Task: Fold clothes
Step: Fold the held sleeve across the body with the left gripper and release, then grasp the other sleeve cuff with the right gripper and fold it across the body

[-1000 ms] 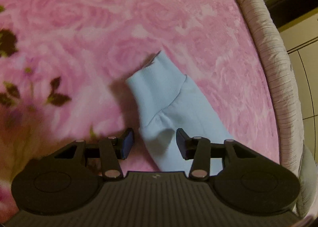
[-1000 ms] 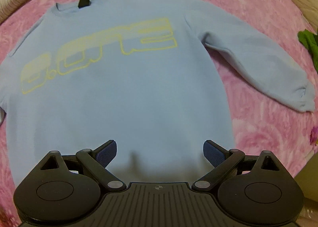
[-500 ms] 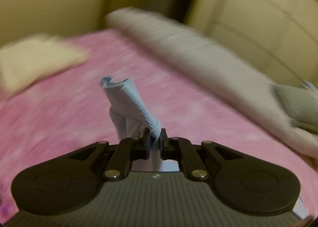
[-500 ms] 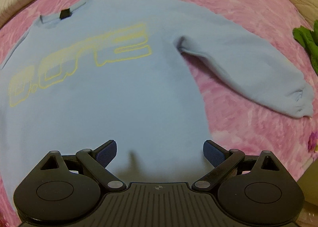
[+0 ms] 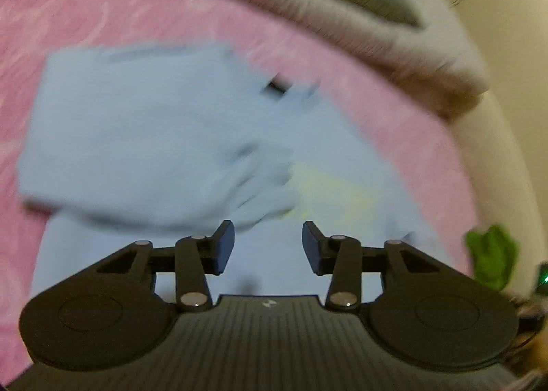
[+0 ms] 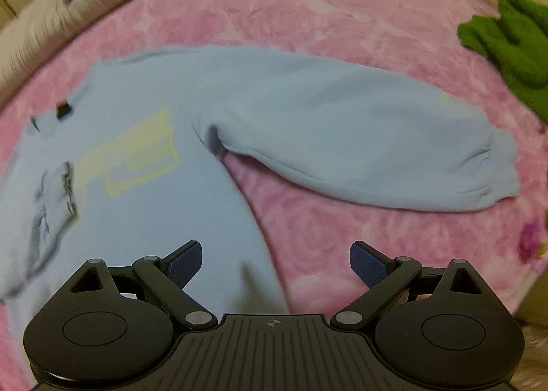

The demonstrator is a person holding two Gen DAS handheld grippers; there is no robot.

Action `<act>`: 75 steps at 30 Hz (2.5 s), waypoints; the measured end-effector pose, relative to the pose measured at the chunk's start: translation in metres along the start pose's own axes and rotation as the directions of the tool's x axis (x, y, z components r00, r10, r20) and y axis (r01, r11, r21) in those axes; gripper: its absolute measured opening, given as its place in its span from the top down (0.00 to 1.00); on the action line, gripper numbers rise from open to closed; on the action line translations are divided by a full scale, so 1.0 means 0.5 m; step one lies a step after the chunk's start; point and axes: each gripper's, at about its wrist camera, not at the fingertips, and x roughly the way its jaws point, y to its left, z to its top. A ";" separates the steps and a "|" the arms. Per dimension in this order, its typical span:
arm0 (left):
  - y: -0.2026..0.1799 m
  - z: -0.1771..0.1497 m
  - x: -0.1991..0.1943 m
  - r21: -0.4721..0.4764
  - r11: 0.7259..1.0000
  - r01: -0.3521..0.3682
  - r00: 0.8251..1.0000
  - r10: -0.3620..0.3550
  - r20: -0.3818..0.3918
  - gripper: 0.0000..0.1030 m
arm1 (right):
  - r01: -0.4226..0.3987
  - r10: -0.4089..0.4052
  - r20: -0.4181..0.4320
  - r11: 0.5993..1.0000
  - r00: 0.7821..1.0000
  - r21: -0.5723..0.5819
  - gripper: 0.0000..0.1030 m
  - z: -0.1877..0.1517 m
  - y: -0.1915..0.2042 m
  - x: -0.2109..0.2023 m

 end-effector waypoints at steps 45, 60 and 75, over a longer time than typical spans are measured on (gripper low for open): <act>0.181 0.056 0.061 0.022 0.964 -0.264 0.962 0.264 -0.069 0.65 | -0.345 0.386 0.299 0.921 0.873 -0.181 0.95 0.052 0.251 0.121; 0.165 0.072 0.056 0.029 0.936 -0.350 0.936 0.351 -0.038 0.70 | -0.213 0.234 0.174 0.968 0.957 -0.132 0.94 0.048 0.204 0.189; 0.080 0.083 0.097 0.217 0.880 -0.423 0.899 0.437 -0.016 0.70 | -0.262 0.254 0.103 0.963 0.962 0.064 0.84 -0.001 0.082 0.162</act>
